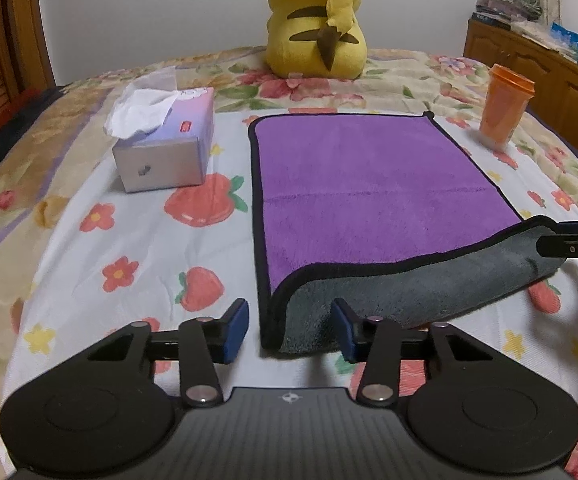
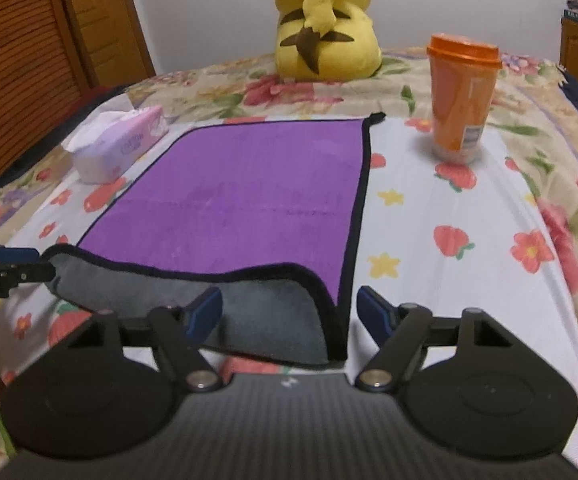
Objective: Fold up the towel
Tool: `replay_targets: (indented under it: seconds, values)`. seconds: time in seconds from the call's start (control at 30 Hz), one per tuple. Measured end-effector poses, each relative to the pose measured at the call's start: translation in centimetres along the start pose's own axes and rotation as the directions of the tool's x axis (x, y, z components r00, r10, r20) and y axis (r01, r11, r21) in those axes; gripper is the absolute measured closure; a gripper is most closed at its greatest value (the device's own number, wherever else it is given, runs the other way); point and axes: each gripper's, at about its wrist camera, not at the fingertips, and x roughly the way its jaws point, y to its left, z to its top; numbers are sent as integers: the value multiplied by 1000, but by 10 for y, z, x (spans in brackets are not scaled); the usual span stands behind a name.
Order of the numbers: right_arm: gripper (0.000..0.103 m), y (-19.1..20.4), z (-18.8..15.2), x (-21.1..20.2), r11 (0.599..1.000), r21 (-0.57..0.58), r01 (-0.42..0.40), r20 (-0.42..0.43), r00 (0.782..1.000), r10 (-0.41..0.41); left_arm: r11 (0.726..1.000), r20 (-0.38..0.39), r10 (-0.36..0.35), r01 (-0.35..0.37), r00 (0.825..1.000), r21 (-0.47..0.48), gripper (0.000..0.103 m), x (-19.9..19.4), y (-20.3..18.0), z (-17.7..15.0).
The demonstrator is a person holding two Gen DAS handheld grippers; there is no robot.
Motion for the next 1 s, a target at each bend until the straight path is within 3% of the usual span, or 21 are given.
replay_targets:
  seconds: [0.3,0.57,0.73,0.83,0.9,1.0]
  values:
    - [46,-9,0,8,998,43,-39,-49,998,41,1000,-31,-18,18,999,-14,63,7,1,-4]
    - [55,-13,1,6,996,69,-64,-52,996,68,999,-25,-26,25,999,-23,69,7,1,-5]
    - [59,-11,4,3,996,55,-77,-44,996,79,999,-10,-26,26,1000,-21,79,7,0,-3]
    - [70,-12,5,1,996,51,-78,-42,996,80,999,-1,-32,32,999,-22,90,6,1,-3]
    - [79,-12,5,1,997,44,-71,-43,996,72,999,8,-39,39,999,-23,93,5,1,-4]
    - [82,-12,5,2,997,35,-73,-46,996,75,999,20,-47,47,999,-19,95,3,-1,-4]
